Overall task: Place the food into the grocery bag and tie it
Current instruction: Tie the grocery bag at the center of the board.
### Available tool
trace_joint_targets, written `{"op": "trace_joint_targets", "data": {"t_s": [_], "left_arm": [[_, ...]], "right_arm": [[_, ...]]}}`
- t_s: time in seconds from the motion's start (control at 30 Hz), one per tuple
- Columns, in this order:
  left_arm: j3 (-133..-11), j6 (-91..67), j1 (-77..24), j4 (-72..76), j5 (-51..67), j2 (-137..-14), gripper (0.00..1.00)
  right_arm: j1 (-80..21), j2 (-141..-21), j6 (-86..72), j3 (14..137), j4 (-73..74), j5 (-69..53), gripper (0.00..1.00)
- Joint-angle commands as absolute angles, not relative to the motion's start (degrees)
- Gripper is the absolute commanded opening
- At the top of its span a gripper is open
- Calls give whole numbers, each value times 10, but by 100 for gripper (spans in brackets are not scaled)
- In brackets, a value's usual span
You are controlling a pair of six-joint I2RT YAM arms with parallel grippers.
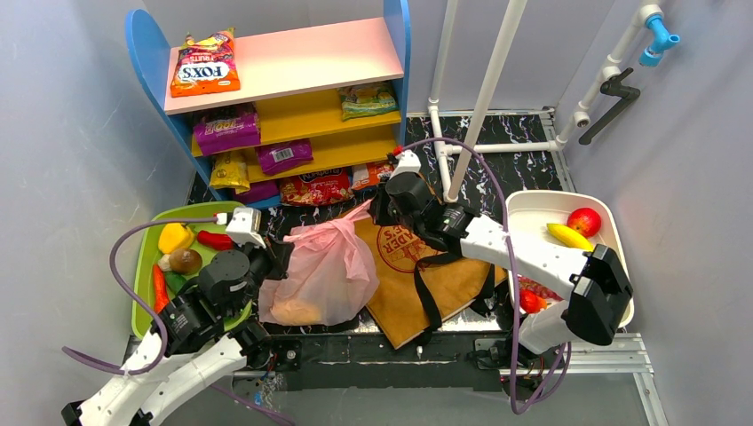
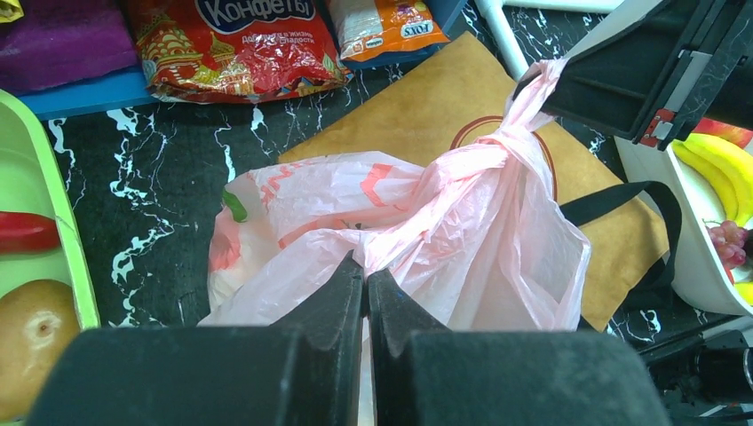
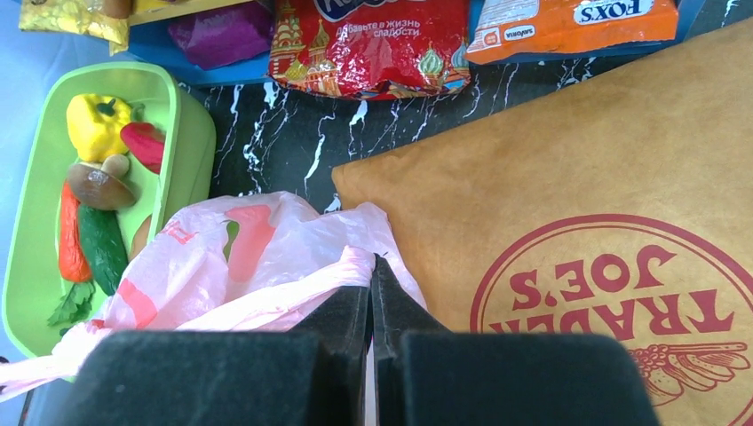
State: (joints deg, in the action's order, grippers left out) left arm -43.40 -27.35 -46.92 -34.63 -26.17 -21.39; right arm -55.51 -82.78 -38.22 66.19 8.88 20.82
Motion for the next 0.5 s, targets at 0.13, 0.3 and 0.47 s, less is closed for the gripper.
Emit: {"op": "trace_joint_targets", "data": {"t_s": [0.13, 0.3, 0.47], "left_arm": [[-550, -153, -458, -373, -308, -244, 0], [-677, -87, -458, -356, -225, -330, 0], [-700, -97, -458, -352, -210, -361, 0]], "right_arm": [[-481, -746, -286, 729, 174, 269, 1], [-487, -720, -280, 856, 262, 218, 1], [-487, -699, -274, 870, 299, 259, 1]]}}
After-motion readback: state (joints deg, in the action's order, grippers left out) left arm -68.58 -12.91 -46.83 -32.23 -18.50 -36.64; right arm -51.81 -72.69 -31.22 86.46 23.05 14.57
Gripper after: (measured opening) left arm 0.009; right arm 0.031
